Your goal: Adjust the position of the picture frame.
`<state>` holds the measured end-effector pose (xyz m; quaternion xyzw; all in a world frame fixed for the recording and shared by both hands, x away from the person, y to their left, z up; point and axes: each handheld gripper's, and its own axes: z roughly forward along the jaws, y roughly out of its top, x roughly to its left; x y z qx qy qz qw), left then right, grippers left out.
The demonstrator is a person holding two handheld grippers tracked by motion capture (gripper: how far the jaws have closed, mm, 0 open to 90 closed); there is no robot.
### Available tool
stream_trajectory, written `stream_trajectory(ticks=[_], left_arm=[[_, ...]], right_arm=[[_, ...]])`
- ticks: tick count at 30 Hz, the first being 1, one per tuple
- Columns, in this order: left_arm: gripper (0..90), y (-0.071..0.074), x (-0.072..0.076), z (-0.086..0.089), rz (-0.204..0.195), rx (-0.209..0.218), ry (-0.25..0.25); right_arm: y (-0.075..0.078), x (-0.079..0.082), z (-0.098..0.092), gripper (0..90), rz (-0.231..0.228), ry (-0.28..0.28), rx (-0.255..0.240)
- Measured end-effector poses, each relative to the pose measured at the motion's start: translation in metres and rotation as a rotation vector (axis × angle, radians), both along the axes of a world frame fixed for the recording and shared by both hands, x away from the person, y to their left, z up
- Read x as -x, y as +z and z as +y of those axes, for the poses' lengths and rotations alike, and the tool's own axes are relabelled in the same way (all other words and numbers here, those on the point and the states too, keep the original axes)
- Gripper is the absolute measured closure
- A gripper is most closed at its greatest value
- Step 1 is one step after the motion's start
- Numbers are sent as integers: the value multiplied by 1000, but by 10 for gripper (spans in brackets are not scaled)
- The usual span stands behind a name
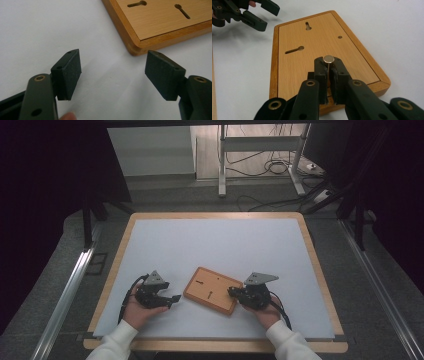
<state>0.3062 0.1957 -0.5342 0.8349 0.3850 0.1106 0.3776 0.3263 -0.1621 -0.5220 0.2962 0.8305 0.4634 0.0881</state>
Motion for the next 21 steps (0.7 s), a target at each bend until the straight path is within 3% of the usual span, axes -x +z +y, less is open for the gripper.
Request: stream_trajectory(ticks=[21], left_arm=[[286,-1,0,-3,-1,-9,-5]], right_arm=[[-3,-4,-1,830,2,-33,-4]])
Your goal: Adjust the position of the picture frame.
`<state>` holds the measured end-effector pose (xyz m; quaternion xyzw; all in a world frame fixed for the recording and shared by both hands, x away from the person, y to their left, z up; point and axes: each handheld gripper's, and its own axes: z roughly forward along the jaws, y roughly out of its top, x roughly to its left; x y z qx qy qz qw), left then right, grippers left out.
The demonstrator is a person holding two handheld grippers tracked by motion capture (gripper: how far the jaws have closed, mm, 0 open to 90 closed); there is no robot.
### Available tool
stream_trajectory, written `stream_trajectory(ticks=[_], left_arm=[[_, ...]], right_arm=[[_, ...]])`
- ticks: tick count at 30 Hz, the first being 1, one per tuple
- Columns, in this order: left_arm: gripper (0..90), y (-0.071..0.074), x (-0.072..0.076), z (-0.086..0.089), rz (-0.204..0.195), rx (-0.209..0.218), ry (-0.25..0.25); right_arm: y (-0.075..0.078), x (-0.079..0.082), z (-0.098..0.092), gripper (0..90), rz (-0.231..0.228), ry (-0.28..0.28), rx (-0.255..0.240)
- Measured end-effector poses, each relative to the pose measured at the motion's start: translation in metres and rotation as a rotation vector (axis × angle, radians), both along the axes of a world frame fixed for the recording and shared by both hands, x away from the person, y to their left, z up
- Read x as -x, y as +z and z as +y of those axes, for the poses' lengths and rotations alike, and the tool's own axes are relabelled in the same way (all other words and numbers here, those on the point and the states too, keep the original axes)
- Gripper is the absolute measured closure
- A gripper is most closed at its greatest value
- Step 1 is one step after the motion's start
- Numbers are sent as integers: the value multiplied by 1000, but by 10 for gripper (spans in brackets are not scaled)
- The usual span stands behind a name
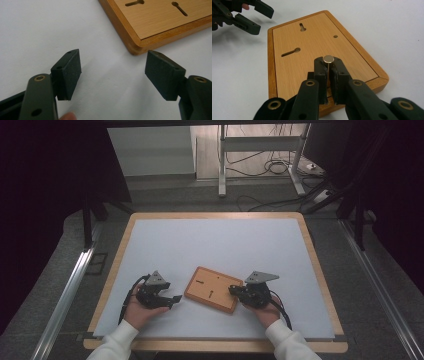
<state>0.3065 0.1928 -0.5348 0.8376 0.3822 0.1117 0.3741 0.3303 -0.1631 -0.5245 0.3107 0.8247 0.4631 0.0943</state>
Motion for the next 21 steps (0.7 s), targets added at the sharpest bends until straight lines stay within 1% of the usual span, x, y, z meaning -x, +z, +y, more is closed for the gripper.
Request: stream_trajectory(ticks=[1,2,3,4,5,6,7,8,9,10,12,14,16,17,19,20,21], left_arm=[[286,0,0,1,0,0,0],[286,0,0,1,0,3,0],[286,1,0,2,-2,5,3],[286,1,1,2,-3,7,2],[286,1,1,3,-4,10,3],[286,1,1,4,-4,10,5],[286,1,1,4,-4,8,6],[286,1,1,4,-5,10,6],[286,1,1,4,-6,10,6],[286,2,1,4,-8,7,3],[286,3,2,4,-14,8,1],[288,3,2,3,-20,8,0],[289,3,1,3,-22,7,2],[289,3,1,3,-22,7,2],[292,2,1,2,-21,3,4],[292,2,1,2,-21,3,4],[292,2,0,2,-20,1,3]], right_arm=[[0,0,0,830,0,0,0],[0,0,0,755,1,5,-5],[5,4,1,560,-2,8,0],[5,4,1,560,-2,8,0],[9,7,1,536,-30,-2,20],[13,11,1,511,-58,-6,26],[17,13,0,484,-70,-9,21],[20,14,-1,464,-69,-12,14],[23,16,-3,435,-61,-28,4],[23,16,-3,435,-61,-28,4],[22,18,-7,396,-46,-42,-10],[21,18,-9,386,-40,-45,-13],[19,20,-17,360,-32,-61,-20],[19,20,-17,360,-32,-61,-20],[22,20,-28,359,-38,-86,-39],[24,19,-32,382,-39,-97,-53],[24,19,-32,382,-39,-97,-53]])
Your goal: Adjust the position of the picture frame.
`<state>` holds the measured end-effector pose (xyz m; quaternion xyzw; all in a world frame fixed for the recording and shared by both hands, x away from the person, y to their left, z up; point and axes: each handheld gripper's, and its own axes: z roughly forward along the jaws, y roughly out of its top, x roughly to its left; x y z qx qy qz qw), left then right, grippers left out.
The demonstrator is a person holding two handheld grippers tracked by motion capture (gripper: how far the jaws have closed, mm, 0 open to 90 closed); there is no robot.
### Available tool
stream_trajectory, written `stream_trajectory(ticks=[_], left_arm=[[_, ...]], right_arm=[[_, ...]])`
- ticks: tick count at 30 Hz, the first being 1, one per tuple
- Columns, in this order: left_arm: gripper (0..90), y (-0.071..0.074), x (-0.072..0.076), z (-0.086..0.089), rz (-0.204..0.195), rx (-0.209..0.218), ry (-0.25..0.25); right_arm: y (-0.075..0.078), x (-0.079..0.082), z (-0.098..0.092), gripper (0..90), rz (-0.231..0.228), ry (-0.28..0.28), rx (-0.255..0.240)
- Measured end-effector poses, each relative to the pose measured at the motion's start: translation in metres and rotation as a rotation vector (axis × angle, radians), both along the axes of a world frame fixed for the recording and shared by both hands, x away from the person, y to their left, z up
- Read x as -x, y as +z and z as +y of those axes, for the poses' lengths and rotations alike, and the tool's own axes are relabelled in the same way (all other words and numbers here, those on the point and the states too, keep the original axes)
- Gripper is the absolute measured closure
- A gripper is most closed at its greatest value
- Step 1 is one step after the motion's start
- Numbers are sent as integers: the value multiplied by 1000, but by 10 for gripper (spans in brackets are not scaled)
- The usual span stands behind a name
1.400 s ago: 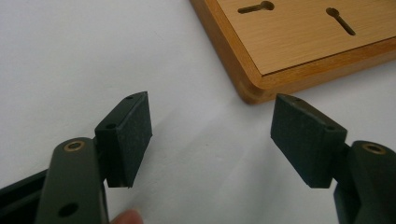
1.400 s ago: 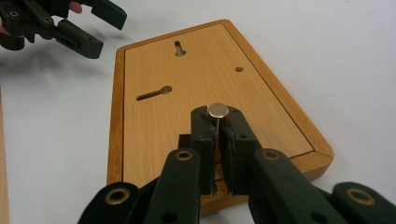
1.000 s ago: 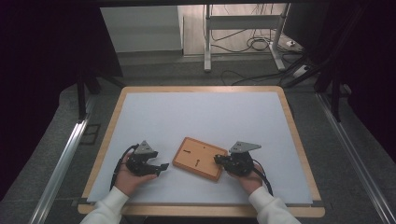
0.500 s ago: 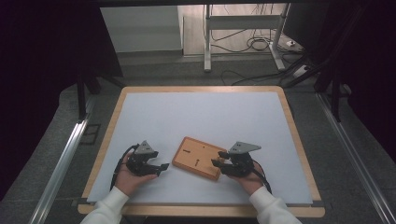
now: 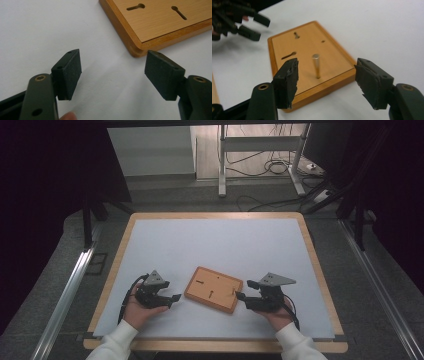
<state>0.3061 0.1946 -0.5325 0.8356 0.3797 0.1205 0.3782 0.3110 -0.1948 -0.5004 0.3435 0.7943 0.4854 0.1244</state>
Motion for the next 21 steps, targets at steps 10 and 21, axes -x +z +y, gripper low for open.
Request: stream_trajectory(ticks=[10,21], left_arm=[[290,0,1,-3,-1,6,-1],[291,0,2,-1,-3,6,-3]], right_arm=[[13,-22,0,740,40,22,-18],[2,-21,5,900,72,30,37]])
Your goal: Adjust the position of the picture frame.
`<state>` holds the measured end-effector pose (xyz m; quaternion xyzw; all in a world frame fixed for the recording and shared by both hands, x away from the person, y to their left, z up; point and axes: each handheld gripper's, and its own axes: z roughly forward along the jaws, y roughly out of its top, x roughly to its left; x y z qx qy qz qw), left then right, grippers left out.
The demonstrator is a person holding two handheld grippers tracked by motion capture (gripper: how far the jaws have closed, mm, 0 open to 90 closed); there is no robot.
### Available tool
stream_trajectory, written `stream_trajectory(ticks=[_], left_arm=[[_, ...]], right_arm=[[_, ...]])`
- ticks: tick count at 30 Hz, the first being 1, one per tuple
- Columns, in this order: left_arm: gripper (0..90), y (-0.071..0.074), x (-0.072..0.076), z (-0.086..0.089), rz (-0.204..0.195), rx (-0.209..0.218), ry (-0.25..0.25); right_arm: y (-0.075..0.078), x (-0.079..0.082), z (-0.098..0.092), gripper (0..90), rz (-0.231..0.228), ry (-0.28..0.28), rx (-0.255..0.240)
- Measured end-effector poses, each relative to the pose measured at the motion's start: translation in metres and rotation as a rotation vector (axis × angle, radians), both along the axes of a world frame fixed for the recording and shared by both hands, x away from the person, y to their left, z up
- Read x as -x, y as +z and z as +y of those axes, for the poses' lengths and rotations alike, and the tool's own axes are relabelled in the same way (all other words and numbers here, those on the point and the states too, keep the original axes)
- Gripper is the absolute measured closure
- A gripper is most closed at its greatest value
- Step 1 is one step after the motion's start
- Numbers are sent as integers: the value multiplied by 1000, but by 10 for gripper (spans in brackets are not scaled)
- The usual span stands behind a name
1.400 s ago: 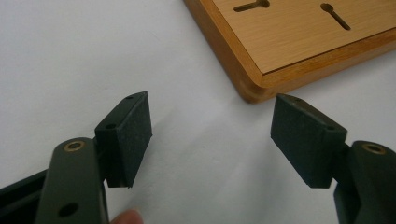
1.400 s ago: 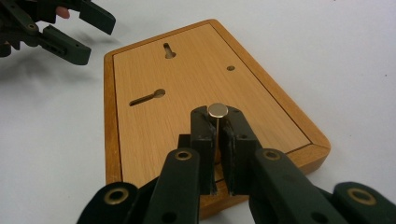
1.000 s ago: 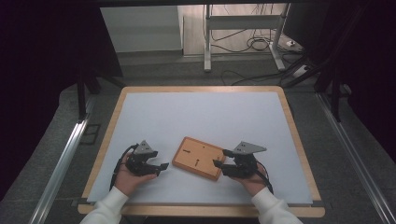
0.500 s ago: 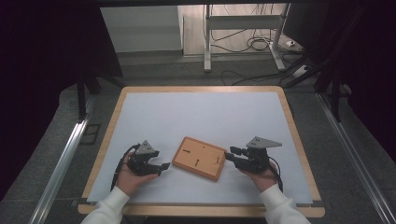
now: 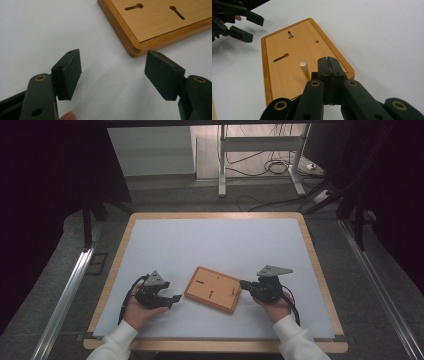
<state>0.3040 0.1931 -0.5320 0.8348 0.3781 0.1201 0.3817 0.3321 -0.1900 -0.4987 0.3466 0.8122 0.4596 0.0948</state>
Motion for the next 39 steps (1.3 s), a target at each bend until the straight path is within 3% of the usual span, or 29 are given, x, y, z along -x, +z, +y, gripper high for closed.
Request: stream_trajectory(ticks=[7,13,17,30,34,35,39], left_arm=[[291,0,-1,1,1,-1,-4],[290,0,-1,-1,0,-4,-9],[290,0,-1,0,1,-6,-6],[290,-1,0,0,3,-9,-5],[290,-1,-1,0,6,-10,-5],[290,-1,-1,0,6,-10,-6],[290,-2,-1,-1,6,-12,-8]], right_arm=[[-4,36,5,900,2,66,25],[-22,60,39,900,47,199,96],[-30,59,47,900,41,217,154],[-29,52,45,900,-6,208,208],[-26,42,36,900,-9,168,192],[-24,35,30,900,-7,136,171],[-24,26,27,900,-3,116,159]])
